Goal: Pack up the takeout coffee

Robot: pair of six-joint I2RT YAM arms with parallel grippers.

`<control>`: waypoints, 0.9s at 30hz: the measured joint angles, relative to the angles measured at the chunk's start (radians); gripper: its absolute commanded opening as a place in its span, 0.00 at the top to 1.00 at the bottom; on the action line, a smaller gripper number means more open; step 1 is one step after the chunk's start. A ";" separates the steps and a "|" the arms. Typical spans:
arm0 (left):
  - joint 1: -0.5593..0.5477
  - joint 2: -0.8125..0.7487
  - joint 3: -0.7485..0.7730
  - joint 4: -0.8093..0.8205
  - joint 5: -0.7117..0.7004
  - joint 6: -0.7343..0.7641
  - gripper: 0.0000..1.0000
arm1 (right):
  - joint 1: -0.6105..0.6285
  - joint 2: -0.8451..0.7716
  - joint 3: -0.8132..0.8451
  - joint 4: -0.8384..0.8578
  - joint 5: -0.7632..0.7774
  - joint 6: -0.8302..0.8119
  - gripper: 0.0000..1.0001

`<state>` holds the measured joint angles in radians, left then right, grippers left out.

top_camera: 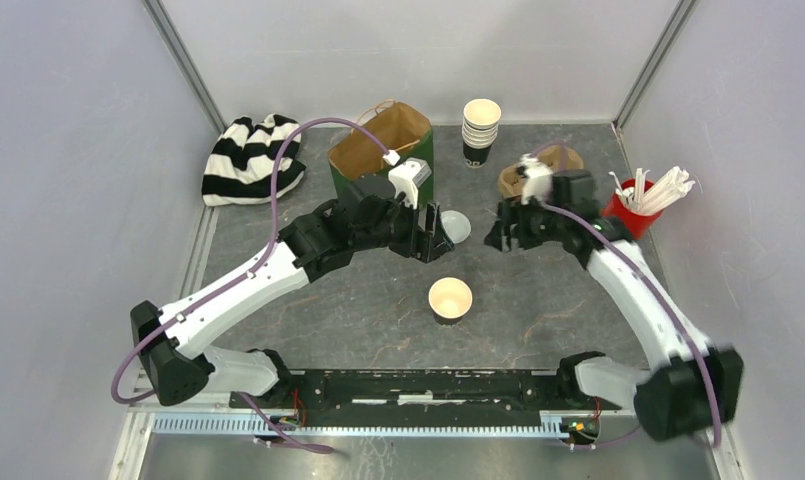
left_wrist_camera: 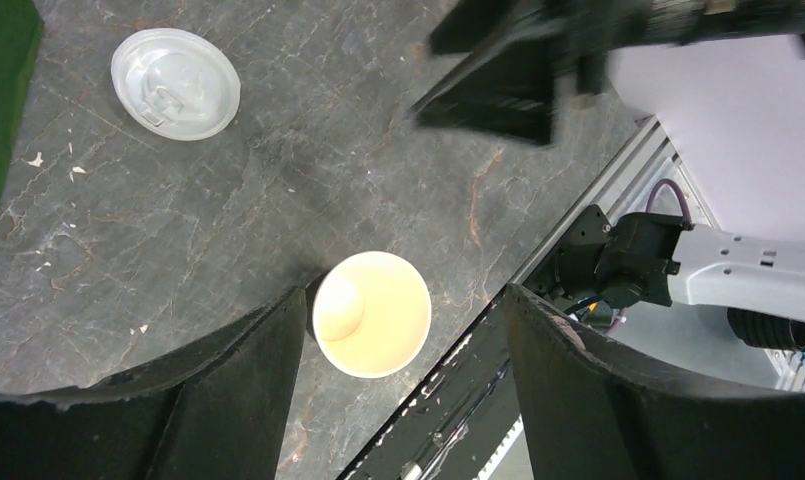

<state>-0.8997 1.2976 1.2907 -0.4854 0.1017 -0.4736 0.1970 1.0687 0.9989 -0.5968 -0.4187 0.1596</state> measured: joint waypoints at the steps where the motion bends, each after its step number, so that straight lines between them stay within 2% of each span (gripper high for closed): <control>1: 0.000 0.000 -0.002 0.000 0.000 0.000 0.20 | 0.033 0.069 -0.017 0.018 -0.005 -0.005 0.23; 3: 0.000 0.000 -0.005 -0.002 0.000 0.000 0.18 | 0.093 0.188 -0.021 0.039 -0.005 -0.025 0.24; 8: 0.000 -0.027 -0.027 -0.008 -0.018 -0.001 0.13 | 0.179 0.399 0.019 0.134 -0.007 -0.107 0.36; 13: 0.000 -0.085 -0.036 -0.007 -0.043 -0.003 0.11 | 0.237 0.617 0.135 0.197 0.050 -0.190 0.39; 21: 0.000 -0.139 -0.036 -0.007 -0.094 -0.008 0.09 | 0.291 0.754 0.232 0.250 0.117 -0.230 0.42; 27: 0.000 -0.142 -0.033 -0.024 -0.124 -0.008 0.09 | 0.305 0.813 0.237 0.300 0.152 -0.235 0.59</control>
<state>-0.8997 1.1561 1.2575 -0.5098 -0.0227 -0.4812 0.5022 1.8816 1.2358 -0.2966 -0.2668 -0.0757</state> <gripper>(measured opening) 0.907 0.494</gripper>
